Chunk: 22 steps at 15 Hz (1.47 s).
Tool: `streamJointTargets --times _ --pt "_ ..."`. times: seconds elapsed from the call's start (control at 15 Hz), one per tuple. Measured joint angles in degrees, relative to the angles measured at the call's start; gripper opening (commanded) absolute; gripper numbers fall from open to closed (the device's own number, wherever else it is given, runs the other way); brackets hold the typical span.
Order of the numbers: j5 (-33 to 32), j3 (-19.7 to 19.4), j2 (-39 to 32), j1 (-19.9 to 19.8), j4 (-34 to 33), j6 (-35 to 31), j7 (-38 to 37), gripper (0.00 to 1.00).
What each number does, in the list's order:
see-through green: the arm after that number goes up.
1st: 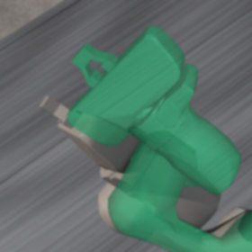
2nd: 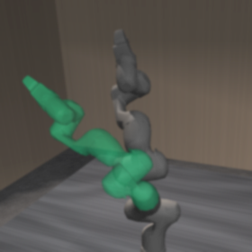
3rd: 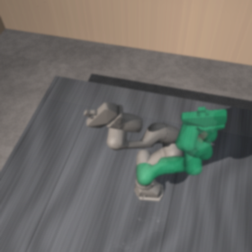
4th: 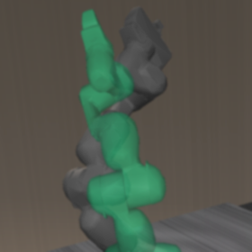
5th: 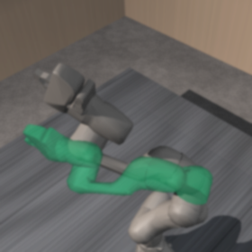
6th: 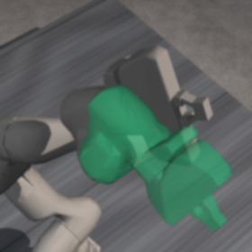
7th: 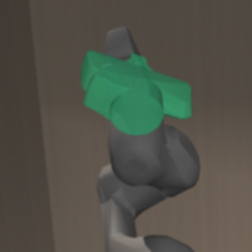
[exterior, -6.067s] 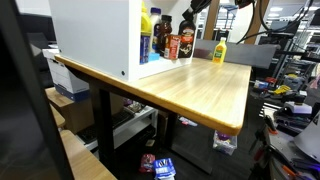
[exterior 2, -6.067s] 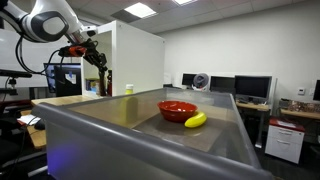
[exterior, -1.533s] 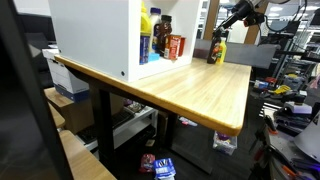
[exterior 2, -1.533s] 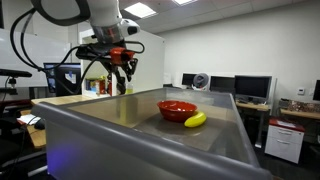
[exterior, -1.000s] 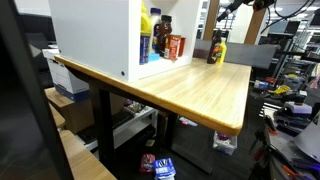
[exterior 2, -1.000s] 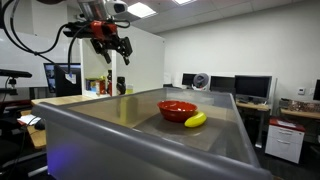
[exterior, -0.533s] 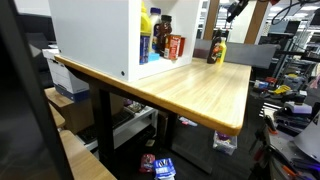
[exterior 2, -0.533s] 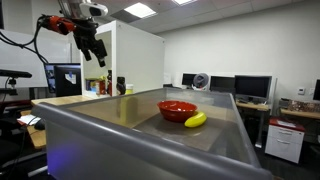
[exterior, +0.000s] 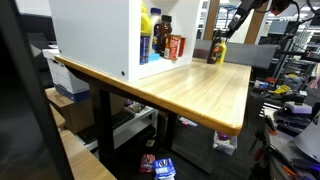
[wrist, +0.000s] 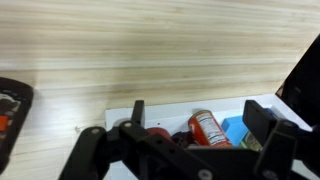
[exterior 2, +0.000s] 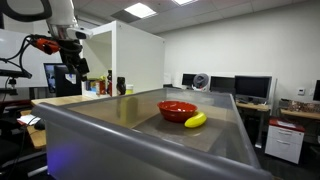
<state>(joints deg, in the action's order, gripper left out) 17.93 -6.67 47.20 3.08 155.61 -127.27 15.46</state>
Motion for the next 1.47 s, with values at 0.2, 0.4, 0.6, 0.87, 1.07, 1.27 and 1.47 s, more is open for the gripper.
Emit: streamJointTargets --times 0.2,0.4,0.6,0.87,1.07,1.27,1.47 --pt "-0.1 1.1 -0.5 4.5 1.9 -4.0 1.1 1.0" --pt "-0.2 1.8 -1.9 8.9 2.6 -9.0 2.6 1.0" --pt "-0.2 1.8 -4.1 12.1 2.6 -14.4 3.4 1.0" --pt "-0.2 1.6 -8.1 15.0 2.3 -21.5 3.4 1.0" --pt "-0.2 0.7 -11.7 17.3 1.9 -26.5 3.4 1.0" --pt "-0.2 0.4 -14.6 19.2 1.0 -29.3 3.4 1.0" --pt "-0.2 0.6 -17.3 21.2 -0.4 -31.6 3.4 1.0"
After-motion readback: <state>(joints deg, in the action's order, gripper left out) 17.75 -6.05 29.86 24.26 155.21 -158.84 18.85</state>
